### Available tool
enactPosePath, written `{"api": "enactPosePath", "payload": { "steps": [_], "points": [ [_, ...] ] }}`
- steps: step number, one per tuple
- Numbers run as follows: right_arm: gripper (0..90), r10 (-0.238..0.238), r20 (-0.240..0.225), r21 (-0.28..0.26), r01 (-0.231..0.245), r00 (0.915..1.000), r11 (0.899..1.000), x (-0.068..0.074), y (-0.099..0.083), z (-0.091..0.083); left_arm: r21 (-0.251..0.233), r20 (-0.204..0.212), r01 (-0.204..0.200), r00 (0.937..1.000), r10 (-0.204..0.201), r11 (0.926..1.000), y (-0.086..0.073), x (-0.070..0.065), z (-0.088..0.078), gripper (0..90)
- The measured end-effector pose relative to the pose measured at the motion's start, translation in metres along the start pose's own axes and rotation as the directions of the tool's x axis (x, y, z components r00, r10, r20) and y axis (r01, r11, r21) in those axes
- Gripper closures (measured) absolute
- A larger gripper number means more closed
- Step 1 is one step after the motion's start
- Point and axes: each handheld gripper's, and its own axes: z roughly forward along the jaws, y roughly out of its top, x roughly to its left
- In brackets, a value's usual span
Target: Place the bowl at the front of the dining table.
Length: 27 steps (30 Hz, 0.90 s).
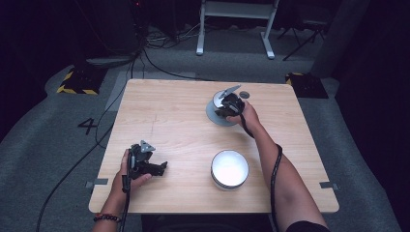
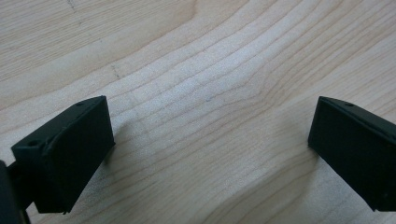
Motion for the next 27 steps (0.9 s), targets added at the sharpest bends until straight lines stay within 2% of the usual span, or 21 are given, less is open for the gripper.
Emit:
{"api": "enactPosePath", "payload": {
  "steps": [13,16,21,24,27],
  "points": [
    [74.1,0.019,-0.007,-0.015,-0.019,0.9998,1.0,-0.002,-0.004,-0.006,0.0,0.0,0.0,1.0,0.0,1.0,0.0,0.0,0.0,0.3],
    [73.6,0.028,-0.019,-0.036,-0.028,0.9994,0.999,-0.002,-0.006,-0.007,0.001,-0.002,-0.001,1.0,0.001,1.0,0.0,0.0,0.0,0.3],
    [72.5,0.026,-0.011,-0.024,-0.026,0.9996,0.999,-0.002,-0.008,-0.008,0.0,-0.003,-0.002,1.0,0.002,1.0,0.0,0.0,0.0,0.3],
    [70.6,0.029,-0.014,-0.039,-0.029,0.9995,0.999,-0.001,-0.008,-0.009,0.0,-0.001,0.0,1.0,0.0,1.0,0.0,0.0,0.0,0.3],
    [67.6,0.01,-0.011,-0.028,-0.011,0.9999,1.0,0.0,-0.008,-0.012,-0.001,-0.005,-0.003,1.0,0.003,1.0,0.0,0.0,0.0,0.3]
  ]
}}
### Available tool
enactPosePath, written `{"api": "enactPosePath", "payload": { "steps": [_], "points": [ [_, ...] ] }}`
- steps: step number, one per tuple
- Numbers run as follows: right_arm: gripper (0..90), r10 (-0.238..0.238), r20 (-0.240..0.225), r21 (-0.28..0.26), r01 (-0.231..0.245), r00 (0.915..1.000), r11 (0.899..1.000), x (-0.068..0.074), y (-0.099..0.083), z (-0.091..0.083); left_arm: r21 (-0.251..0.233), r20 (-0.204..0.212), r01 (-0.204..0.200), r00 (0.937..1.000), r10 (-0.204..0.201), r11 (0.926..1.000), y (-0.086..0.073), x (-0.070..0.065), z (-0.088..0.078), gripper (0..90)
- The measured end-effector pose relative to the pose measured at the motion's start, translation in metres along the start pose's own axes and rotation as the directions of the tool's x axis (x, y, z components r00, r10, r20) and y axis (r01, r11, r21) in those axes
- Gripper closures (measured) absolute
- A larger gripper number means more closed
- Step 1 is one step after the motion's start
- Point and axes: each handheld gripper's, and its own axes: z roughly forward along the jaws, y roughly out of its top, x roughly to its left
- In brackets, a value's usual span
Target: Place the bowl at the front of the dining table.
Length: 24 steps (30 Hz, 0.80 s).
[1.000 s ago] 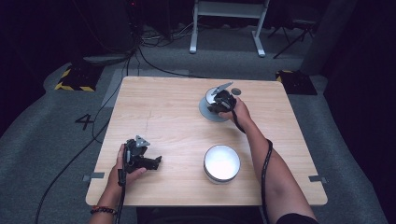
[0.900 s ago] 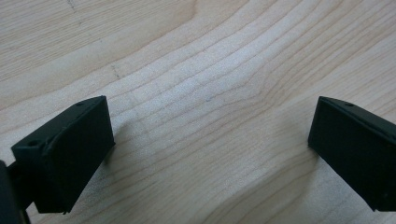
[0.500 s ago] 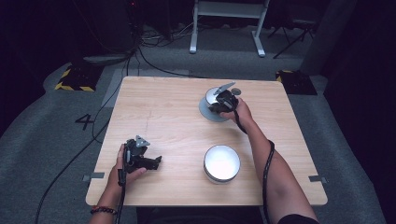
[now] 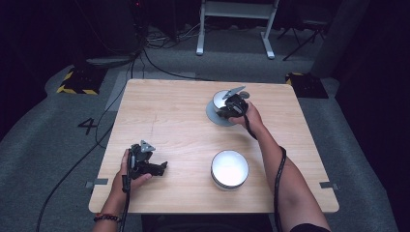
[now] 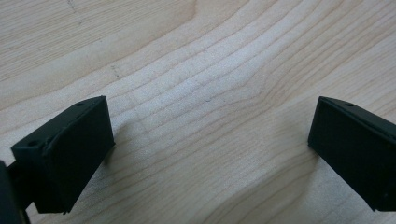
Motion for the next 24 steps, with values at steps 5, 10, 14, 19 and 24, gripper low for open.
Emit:
{"api": "enactPosePath", "payload": {
  "steps": [5,10,14,19,24],
  "points": [
    [63.5,-0.002,0.006,-0.003,0.002,1.0,1.0,-0.0001,-0.0006,-0.001,0.0,0.001,0.002,1.0,-0.002,1.0,-0.0001,-0.0002,0.0,0.3],
    [51.6,0.001,0.02,0.007,-0.001,0.9998,1.0,0.0014,-0.0007,-0.0015,0.001,0.003,0.003,1.0,-0.003,1.0,-0.0001,-0.0003,0.0001,0.3],
    [44.9,-0.01,0.026,0.005,0.01,0.9996,1.0,0.0018,-0.0007,-0.0013,0.0,0.002,0.003,1.0,-0.003,1.0,-0.0001,-0.0003,0.0,0.3],
    [31.0,-0.017,0.049,0.002,0.016,0.9986,1.0,0.0029,-0.0002,-0.0033,0.0,0.004,0.004,1.0,-0.004,1.0,-0.0003,-0.0004,0.0001,0.3],
    [24.8,-0.008,0.066,-0.006,0.008,0.9978,1.0,0.006,0.001,-0.006,0.0,0.004,0.004,1.0,-0.004,1.0,-0.0003,-0.0004,0.0001,0.3]
  ]
}}
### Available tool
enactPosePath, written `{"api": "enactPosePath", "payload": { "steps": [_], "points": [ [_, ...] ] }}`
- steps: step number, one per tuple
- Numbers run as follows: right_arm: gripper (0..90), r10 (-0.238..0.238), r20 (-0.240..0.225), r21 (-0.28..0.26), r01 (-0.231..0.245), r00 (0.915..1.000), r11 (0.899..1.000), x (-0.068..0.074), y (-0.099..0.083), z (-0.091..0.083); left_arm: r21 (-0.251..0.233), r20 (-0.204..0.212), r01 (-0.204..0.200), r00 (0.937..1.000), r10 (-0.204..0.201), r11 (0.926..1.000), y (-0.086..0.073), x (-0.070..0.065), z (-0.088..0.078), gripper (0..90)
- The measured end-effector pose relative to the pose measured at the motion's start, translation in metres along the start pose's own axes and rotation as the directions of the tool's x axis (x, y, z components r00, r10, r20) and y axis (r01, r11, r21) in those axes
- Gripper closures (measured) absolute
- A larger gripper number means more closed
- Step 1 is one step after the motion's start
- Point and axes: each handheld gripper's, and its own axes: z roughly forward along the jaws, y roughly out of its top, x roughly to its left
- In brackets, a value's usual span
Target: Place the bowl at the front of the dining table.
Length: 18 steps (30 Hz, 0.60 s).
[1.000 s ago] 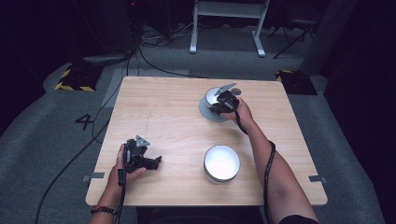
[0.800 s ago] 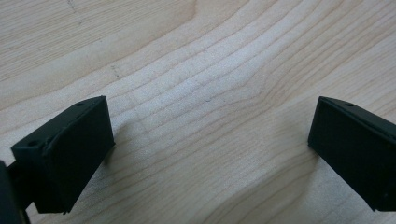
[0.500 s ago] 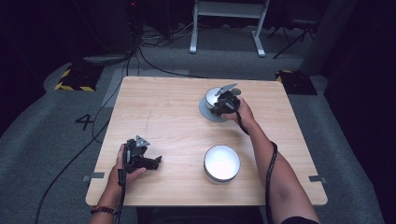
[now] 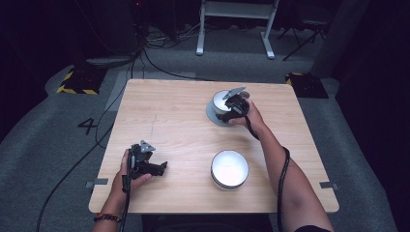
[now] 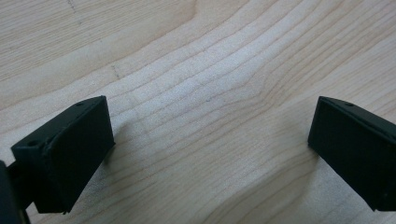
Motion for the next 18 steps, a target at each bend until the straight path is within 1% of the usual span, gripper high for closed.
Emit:
{"api": "enactPosePath", "payload": {
  "steps": [1,2,3,6,7,8,11,14,15,16,17,18],
  "points": [
    [23.8,-0.014,0.013,0.007,0.014,0.9998,1.0,0.001,0.0,-0.001,0.0,-0.001,0.0,1.0,0.0,1.0,0.0,0.0,0.0,0.3],
    [23.8,-0.014,0.013,0.007,0.014,0.9998,1.0,0.001,0.0,-0.001,0.0,-0.001,0.0,1.0,0.0,1.0,0.0,0.0,0.0,0.3],
    [23.5,-0.03,0.007,0.014,0.03,0.9995,0.999,0.0,0.0,-0.003,0.0,0.0,0.0,1.0,0.0,1.0,0.0,0.0,0.0,0.3],
    [23.2,-0.031,0.011,0.011,0.031,0.9995,0.999,0.001,0.0,-0.004,0.0,0.0,0.0,1.0,0.0,1.0,0.0,0.0,0.0,0.3],
    [23.1,-0.015,0.011,0.011,0.015,0.9998,1.0,0.003,-0.001,-0.006,-0.001,-0.003,-0.004,1.0,0.004,1.0,0.0,0.0,0.0,0.3],
    [23.1,-0.015,0.011,0.011,0.015,0.9998,1.0,0.003,-0.001,-0.006,-0.001,-0.003,-0.004,1.0,0.004,1.0,0.0,0.0,0.0,0.3],
    [23.1,-0.03,0.006,-0.002,0.03,0.9995,1.0,0.002,-0.002,-0.009,0.001,0.001,0.0,1.0,0.0,1.0,0.0,0.0,0.0,0.3],
    [23.1,-0.031,0.007,0.0,0.031,0.9995,1.0,0.002,-0.002,-0.012,0.0,0.0,0.0,1.0,0.0,1.0,0.0,0.0,0.0,0.3],
    [23.1,-0.025,0.008,-0.006,0.025,0.9997,1.0,0.003,-0.003,-0.012,0.0,0.0,0.0,1.0,0.0,1.0,0.0,0.0,0.0,0.3],
    [23.1,-0.032,0.008,-0.004,0.032,0.9994,0.999,0.003,-0.003,-0.013,0.0,0.0,0.0,1.0,0.0,1.0,0.0,0.0,0.0,0.3],
    [23.1,-0.025,0.016,0.002,0.025,0.9995,1.0,0.004,-0.004,-0.014,-0.001,-0.002,-0.002,1.0,0.002,1.0,0.0,0.0,0.0,0.3],
    [23.1,-0.041,0.017,0.008,0.041,0.999,0.999,0.003,-0.004,-0.015,0.001,0.0,-0.001,1.0,0.001,1.0,0.0,0.0,0.0,0.3]
  ]
}}
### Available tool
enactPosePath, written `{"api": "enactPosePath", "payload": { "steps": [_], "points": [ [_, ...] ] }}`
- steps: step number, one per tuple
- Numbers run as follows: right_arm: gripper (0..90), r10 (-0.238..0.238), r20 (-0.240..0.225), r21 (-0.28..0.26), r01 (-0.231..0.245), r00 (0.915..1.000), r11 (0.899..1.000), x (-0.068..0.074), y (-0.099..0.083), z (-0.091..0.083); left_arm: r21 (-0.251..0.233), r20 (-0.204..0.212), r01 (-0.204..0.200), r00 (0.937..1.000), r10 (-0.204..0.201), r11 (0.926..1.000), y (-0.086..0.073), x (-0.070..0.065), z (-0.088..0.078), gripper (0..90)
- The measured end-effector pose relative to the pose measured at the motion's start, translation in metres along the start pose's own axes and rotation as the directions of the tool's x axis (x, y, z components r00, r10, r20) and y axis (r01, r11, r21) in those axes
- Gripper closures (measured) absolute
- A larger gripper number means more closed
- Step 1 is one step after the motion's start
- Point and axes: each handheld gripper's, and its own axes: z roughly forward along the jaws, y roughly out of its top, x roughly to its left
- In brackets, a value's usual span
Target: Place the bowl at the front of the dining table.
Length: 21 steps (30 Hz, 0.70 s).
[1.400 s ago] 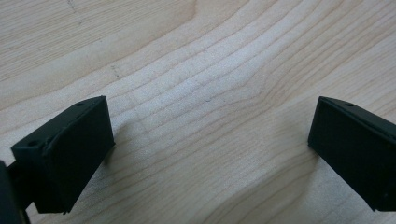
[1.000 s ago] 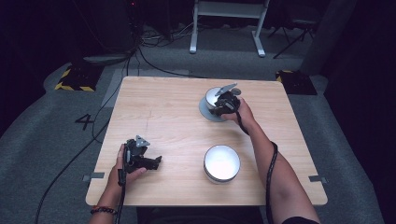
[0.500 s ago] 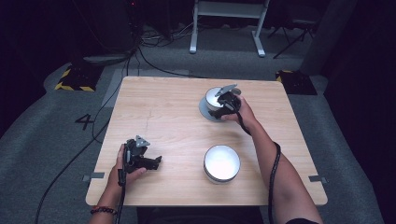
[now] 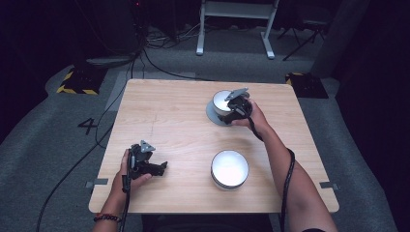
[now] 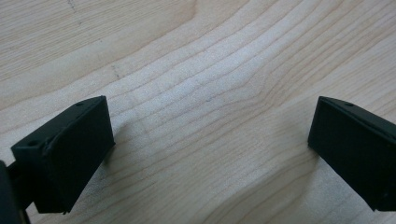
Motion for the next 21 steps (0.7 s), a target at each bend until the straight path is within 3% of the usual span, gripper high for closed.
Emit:
{"api": "enactPosePath", "payload": {
  "steps": [12,15,17,21],
  "points": [
    [23.8,-0.027,-0.002,0.01,0.027,0.9996,1.0,0.005,-0.004,-0.008,-0.002,-0.005,-0.003,1.0,0.003,1.0,0.0,0.0,0.0,0.3],
    [24.0,-0.001,-0.005,-0.002,0.001,1.0,1.0,0.008,-0.004,-0.008,0.0,-0.001,-0.001,1.0,0.001,1.0,0.0,0.0,0.0,0.3],
    [24.0,-0.038,-0.002,0.007,0.038,0.9993,0.999,0.007,-0.004,-0.011,0.0,-0.002,-0.001,1.0,0.001,1.0,0.0,0.0,0.0,0.3],
    [24.1,-0.037,0.003,-0.001,0.037,0.9993,0.999,0.01,-0.005,-0.014,0.001,-0.001,-0.001,1.0,0.001,1.0,0.0,0.0,0.0,0.3]
  ]
}}
